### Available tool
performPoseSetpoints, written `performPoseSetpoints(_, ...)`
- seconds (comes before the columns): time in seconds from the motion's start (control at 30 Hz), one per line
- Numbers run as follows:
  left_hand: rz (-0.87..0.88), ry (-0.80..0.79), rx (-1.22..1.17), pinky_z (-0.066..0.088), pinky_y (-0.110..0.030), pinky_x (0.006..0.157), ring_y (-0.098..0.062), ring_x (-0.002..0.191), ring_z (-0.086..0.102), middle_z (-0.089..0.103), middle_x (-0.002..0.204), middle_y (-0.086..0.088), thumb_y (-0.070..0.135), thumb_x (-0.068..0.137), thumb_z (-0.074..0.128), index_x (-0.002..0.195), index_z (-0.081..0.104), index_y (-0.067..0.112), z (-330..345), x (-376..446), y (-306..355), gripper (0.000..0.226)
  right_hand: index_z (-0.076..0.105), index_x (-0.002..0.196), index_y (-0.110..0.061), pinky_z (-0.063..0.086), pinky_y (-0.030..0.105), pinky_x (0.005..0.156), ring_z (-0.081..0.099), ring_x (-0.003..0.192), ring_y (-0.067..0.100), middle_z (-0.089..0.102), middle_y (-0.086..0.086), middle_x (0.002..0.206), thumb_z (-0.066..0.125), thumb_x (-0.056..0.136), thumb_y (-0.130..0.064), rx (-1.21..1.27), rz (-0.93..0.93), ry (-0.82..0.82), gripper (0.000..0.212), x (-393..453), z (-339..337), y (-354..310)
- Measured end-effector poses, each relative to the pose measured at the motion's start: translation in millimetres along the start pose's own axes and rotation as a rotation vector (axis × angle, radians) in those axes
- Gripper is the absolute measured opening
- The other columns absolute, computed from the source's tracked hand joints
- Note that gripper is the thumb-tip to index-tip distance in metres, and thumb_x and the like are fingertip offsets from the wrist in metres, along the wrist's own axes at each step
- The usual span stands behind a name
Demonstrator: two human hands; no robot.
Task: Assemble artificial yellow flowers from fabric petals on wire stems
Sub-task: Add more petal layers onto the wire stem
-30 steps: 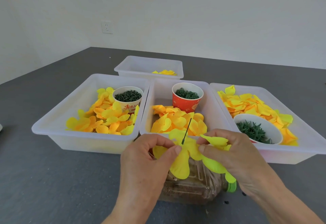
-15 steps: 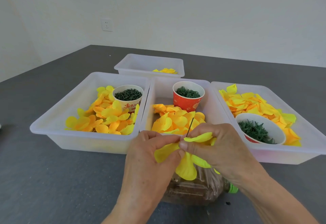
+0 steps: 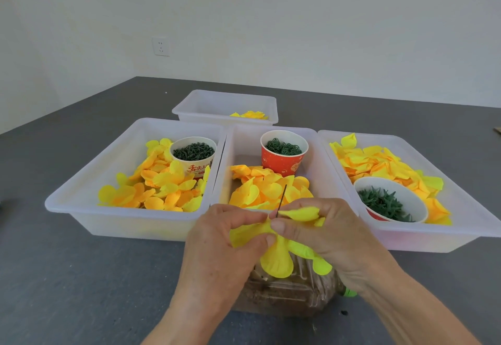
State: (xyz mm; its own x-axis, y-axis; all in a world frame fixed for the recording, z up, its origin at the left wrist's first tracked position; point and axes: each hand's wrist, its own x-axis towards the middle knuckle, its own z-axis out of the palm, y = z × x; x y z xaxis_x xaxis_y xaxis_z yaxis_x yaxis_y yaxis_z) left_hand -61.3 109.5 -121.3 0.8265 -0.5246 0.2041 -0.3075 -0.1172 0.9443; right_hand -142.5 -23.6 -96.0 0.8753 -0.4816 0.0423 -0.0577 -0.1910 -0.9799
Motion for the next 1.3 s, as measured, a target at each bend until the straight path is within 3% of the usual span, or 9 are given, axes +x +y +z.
performPoseSetpoints(0.07,0.004,-0.004,0.009,0.037,-0.001,0.07,0.005,0.091,0.055,0.062,0.094,0.022,0.029,0.063,0.08,0.084,0.073,0.038,-3.7,0.3,2.6,0.023,0.075,0.084,-0.016,0.053,0.031,0.067,0.067,0.076,0.012,0.073,-0.001,0.079,0.073,0.056,-0.038,0.097,0.089,-0.018,0.036,-0.7,-3.9,-1.7)
performPoseSetpoints(0.23,0.0,-0.03,0.032,0.038,-0.004,0.067,0.007,0.088,0.053,0.062,0.094,0.023,0.033,0.063,0.08,0.085,0.072,0.04,-7.4,1.1,6.5,0.025,0.069,0.075,-0.009,0.046,0.021,0.044,0.062,0.053,0.012,0.065,0.003,0.062,0.066,0.068,-0.019,0.346,0.182,0.003,0.013,-3.6,-11.1,-10.8)
performPoseSetpoints(0.33,0.01,-0.005,0.023,0.037,-0.001,0.066,0.007,0.086,0.054,0.061,0.086,0.024,0.035,0.063,0.078,0.085,0.072,0.039,-9.1,0.9,6.8,0.023,0.075,0.074,-0.007,0.052,0.034,0.057,0.062,0.067,0.025,0.07,0.008,0.073,0.07,0.058,-0.023,0.344,0.159,-0.013,0.023,-4.6,-18.8,-11.8)
performPoseSetpoints(0.4,0.011,0.038,-0.004,0.038,-0.003,0.064,0.007,0.084,0.055,0.061,0.078,0.023,0.038,0.064,0.075,0.083,0.072,0.039,-10.6,1.6,10.0,0.019,0.077,0.072,-0.011,0.038,0.04,0.067,0.05,0.077,0.03,0.069,0.01,0.079,0.074,0.051,-0.026,0.333,0.142,0.011,0.026,-5.0,-22.8,-13.0)
performPoseSetpoints(0.53,0.073,0.099,-0.143,0.05,-0.024,0.071,-0.009,0.08,0.063,0.07,0.08,0.014,0.05,0.063,0.068,0.081,0.074,0.037,-12.6,3.1,28.5,0.023,0.077,0.067,-0.018,0.041,0.033,0.066,0.056,0.075,0.024,0.072,0.003,0.077,0.075,0.043,-0.028,0.358,0.084,0.019,0.026,-4.3,-26.5,-20.9)
performPoseSetpoints(0.73,0.201,0.044,-0.196,0.038,-0.011,0.05,-0.004,0.051,0.049,0.062,0.055,0.001,0.065,0.053,0.076,0.066,0.074,0.036,-15.7,3.4,72.1,0.032,0.077,0.068,-0.018,0.049,0.02,0.049,0.068,0.061,0.014,0.073,0.003,0.071,0.077,0.041,-0.028,0.365,-0.042,-0.006,0.028,0.5,-25.5,-50.8)
performPoseSetpoints(0.87,0.158,-0.079,-0.235,0.041,-0.03,0.06,-0.025,0.059,0.051,0.064,0.072,-0.027,0.04,0.055,0.081,0.066,0.074,0.022,-16.3,12.4,79.6,0.022,0.075,0.065,-0.015,0.044,0.017,0.044,0.062,0.051,0.009,0.069,0.0,0.063,0.078,0.042,-0.028,0.294,-0.051,-0.055,0.026,5.0,-19.5,-64.1)
performPoseSetpoints(1.0,0.06,-0.138,-0.401,0.043,-0.016,0.047,-0.009,0.047,0.053,0.063,0.054,-0.001,0.024,0.055,0.073,0.054,0.07,0.016,-19.8,17.5,75.2,0.008,0.075,0.074,-0.01,0.049,0.021,0.046,0.062,0.053,0.012,0.071,0.003,0.069,0.076,0.043,-0.027,0.269,0.044,-0.12,0.035,8.2,-24.2,-64.0)
performPoseSetpoints(1.3,-0.132,-0.2,-0.465,0.047,-0.021,0.046,-0.014,0.048,0.059,0.067,0.06,-0.007,0.023,0.056,0.067,0.052,0.069,0.018,-20.6,12.6,59.3,0.006,0.073,0.09,-0.007,0.053,0.032,0.072,0.065,0.08,0.023,0.071,0.013,0.094,0.073,0.05,-0.019,0.21,0.181,-0.152,0.041,10.5,-31.3,-54.3)
